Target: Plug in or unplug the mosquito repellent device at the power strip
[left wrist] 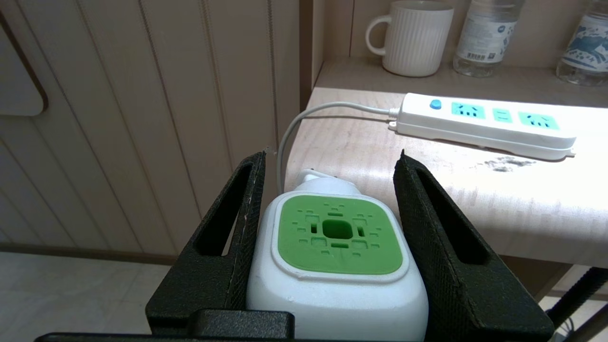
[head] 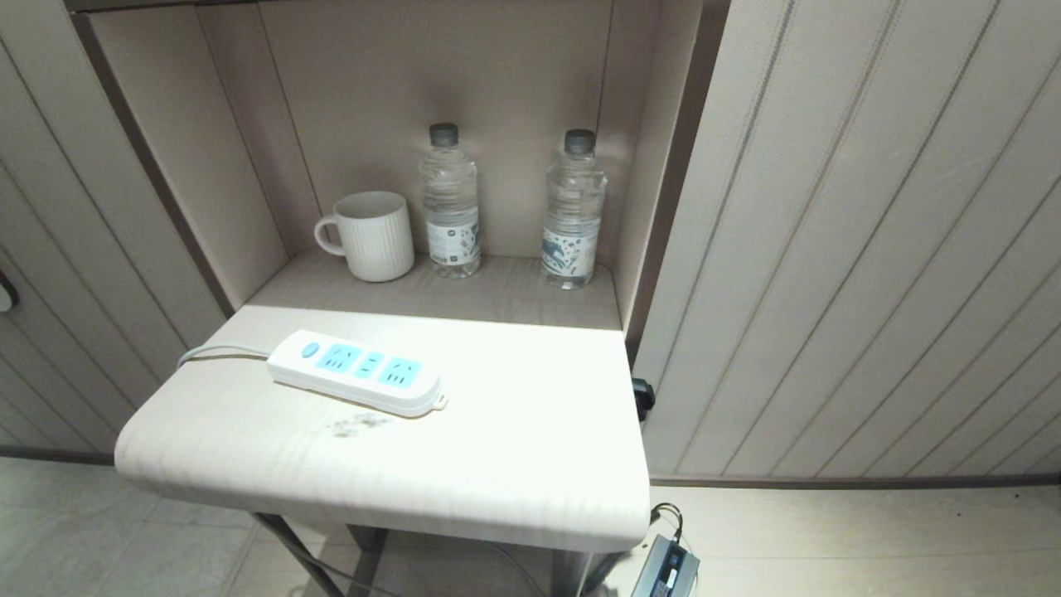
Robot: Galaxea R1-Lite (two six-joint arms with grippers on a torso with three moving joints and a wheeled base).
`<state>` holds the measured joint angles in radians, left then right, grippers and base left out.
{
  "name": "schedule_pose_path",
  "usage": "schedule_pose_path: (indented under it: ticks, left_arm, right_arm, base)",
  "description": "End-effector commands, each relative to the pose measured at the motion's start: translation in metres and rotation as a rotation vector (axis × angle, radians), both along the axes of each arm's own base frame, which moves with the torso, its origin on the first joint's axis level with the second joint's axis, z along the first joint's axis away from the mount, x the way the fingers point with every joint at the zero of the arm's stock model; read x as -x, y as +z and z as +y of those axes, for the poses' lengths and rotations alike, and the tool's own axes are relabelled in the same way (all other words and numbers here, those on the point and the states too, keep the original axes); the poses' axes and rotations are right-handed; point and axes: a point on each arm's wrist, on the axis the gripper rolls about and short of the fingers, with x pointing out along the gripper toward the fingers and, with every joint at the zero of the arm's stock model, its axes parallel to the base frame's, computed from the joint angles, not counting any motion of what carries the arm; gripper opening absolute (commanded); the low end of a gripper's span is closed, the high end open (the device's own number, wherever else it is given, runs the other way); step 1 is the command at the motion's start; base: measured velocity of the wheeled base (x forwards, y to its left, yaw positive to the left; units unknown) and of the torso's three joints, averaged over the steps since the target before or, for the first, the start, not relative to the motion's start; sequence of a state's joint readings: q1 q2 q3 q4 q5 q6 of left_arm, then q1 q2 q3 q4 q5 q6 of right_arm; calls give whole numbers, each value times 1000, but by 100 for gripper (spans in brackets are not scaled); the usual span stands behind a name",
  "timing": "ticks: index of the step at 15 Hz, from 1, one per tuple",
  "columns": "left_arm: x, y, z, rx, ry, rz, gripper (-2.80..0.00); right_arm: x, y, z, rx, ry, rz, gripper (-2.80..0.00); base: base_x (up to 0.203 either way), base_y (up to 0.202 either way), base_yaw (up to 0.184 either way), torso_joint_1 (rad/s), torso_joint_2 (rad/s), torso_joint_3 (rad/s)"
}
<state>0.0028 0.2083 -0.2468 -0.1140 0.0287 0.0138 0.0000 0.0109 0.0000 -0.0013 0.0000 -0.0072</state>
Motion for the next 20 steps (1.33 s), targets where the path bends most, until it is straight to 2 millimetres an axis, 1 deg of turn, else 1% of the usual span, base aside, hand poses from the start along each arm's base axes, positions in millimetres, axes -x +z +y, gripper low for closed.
schedule_pose_path:
  ticks: [1, 20]
  left_arm:
    - [0, 0, 0, 0, 1, 1, -280]
    - [0, 0, 0, 0, 1, 1, -280]
  right_arm:
    - [0, 0, 0, 0, 0, 1, -280]
    - [0, 0, 0, 0, 0, 1, -280]
  base:
    - [0, 0, 0, 0, 0, 0]
    - [0, 0, 0, 0, 0, 0]
